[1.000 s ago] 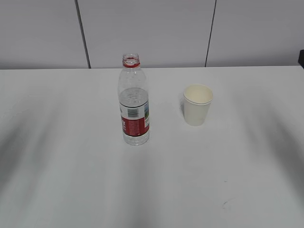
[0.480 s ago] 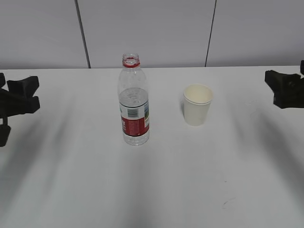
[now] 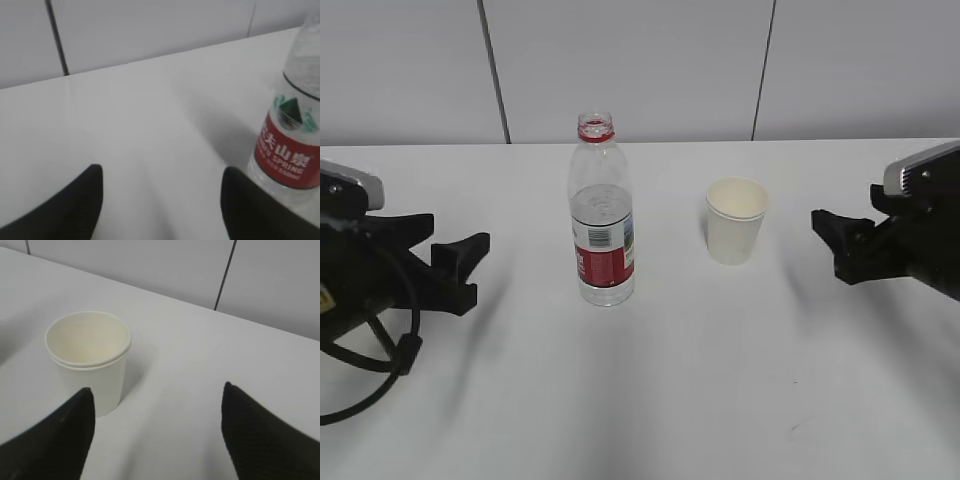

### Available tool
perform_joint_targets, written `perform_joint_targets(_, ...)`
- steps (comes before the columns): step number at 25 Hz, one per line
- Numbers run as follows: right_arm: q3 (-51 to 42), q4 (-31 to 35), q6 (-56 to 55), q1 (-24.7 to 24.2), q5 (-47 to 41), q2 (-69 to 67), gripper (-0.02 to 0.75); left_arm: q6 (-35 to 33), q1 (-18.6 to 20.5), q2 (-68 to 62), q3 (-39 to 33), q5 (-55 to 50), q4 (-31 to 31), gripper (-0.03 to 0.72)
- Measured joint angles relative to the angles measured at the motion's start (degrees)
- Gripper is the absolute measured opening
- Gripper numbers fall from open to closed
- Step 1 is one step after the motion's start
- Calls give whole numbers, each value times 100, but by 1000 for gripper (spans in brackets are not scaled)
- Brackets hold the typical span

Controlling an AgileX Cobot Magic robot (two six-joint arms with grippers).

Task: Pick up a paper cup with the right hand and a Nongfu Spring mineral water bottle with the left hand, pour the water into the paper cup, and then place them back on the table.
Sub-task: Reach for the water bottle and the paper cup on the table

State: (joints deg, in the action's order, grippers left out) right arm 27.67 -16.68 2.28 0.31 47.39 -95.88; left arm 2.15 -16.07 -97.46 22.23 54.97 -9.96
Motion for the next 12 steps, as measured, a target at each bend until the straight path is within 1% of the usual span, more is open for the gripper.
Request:
perform_joint_targets(3,86,-335,-22,0,335,-429,589,152,0,-450,17,543,-342,474)
perform_joint_targets(6,179,-600,-22,0,635,-801,591,305,0,-829,52,945,-501,529)
perform_joint_targets(8,248,-621,-31,0,728,-1007,597,343,0,-1086,68,989,-559,575)
perform_joint_targets(12,460,-720,-46,0,889,-1431,609,393,0,-1372,290,994,-906,599)
